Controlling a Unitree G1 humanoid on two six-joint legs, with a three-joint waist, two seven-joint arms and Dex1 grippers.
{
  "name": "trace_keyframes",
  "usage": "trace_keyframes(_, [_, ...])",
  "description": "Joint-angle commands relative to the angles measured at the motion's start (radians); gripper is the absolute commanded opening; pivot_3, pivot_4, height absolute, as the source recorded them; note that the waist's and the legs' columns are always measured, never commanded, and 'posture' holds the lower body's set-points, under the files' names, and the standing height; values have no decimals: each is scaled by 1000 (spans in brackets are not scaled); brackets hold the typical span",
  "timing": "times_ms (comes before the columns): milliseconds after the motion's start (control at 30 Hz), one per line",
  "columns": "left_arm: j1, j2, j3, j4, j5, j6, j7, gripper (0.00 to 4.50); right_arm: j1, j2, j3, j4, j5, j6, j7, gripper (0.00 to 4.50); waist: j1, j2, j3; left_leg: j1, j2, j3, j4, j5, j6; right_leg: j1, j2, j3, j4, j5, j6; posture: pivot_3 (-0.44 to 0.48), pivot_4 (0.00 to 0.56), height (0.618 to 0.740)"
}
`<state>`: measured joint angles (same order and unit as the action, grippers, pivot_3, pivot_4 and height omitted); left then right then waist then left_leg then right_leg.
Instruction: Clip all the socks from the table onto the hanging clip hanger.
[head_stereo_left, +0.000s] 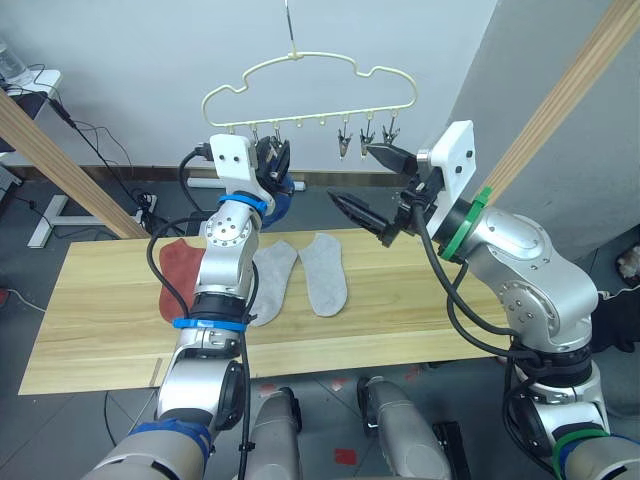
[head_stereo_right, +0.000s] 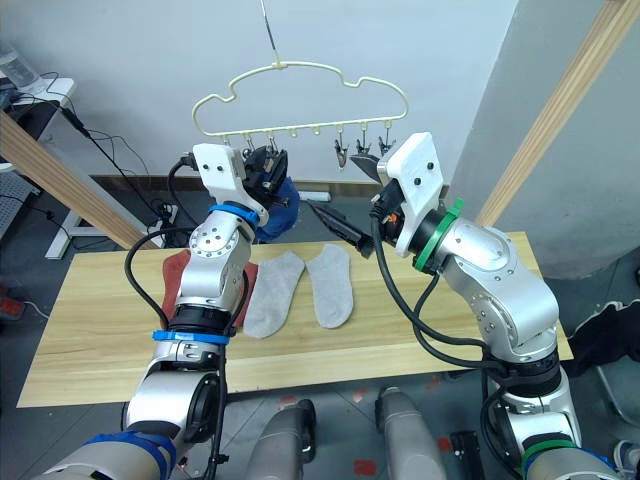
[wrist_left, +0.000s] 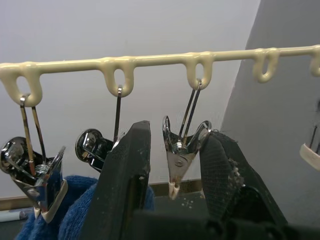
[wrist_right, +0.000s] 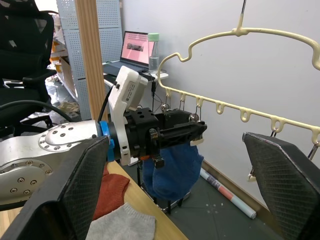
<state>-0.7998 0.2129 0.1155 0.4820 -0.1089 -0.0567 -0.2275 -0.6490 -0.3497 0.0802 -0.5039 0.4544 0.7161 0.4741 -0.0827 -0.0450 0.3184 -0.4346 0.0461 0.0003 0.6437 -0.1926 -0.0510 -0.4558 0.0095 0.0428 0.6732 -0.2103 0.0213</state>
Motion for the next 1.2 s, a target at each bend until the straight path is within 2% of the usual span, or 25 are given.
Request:
trace_keyframes(33, [-25,8,2,-19,4,-32,4,1667,-20,-1,-14,-35,7,-11,-6,4500,0,0,0,0,0,0,0,0,0,0,0,0,0,0,0,-126,274,740])
trace_keyframes(67, [-25,8,3,-19,3,-33,3,1667,-20,-1,-15,-36,7,-11,-7,4500,0,0,0,0,0,0,0,0,0,0,0,0,0,0,0,-126,274,740])
trace_keyframes(300, [-25,8,6,-24,-4,-38,-2,255,-20,0,-17,-32,6,-10,-11,4500,0,0,0,0,0,0,0,0,0,0,0,0,0,0,0,-123,276,740])
trace_keyframes(633, [-21,22,-5,-51,-5,4,-26,219,22,-23,18,-1,-32,4,-17,4500,0,0,0,0,0,0,0,0,0,0,0,0,0,0,0,-114,280,740])
trace_keyframes(800, [-25,49,0,-130,-63,207,-87,219,96,-76,101,148,-140,-35,-1,4500,0,0,0,0,0,0,0,0,0,0,0,0,0,0,0,-87,285,740])
trace_keyframes(867, [-32,97,-4,-198,-119,387,-160,219,88,-68,161,300,-203,-89,20,4500,-1,0,0,0,0,1,0,0,0,0,0,0,0,0,0,-78,287,740])
trace_keyframes(933, [-55,173,15,-267,-243,675,-255,219,43,-19,224,522,-272,-195,42,4500,-9,-1,0,1,0,1,0,0,0,0,1,1,1,0,0,-59,286,740])
trace_keyframes(1033, [-96,249,54,-290,-370,935,-325,219,-25,50,242,734,-327,-300,49,4500,-10,0,0,2,2,-1,-1,0,0,0,3,0,3,0,0,-41,286,740])
trace_keyframes(1100, [-132,305,77,-274,-434,1053,-381,219,-84,100,251,881,-362,-374,56,4500,-11,0,0,2,3,-1,-1,0,0,-1,4,0,2,0,0,-37,286,740])
trace_keyframes(1200, [-173,328,118,-243,-480,1157,-373,219,-141,149,247,1035,-393,-440,76,4500,-4,0,0,1,3,-1,-1,0,0,-2,4,0,2,0,0,-37,286,740])
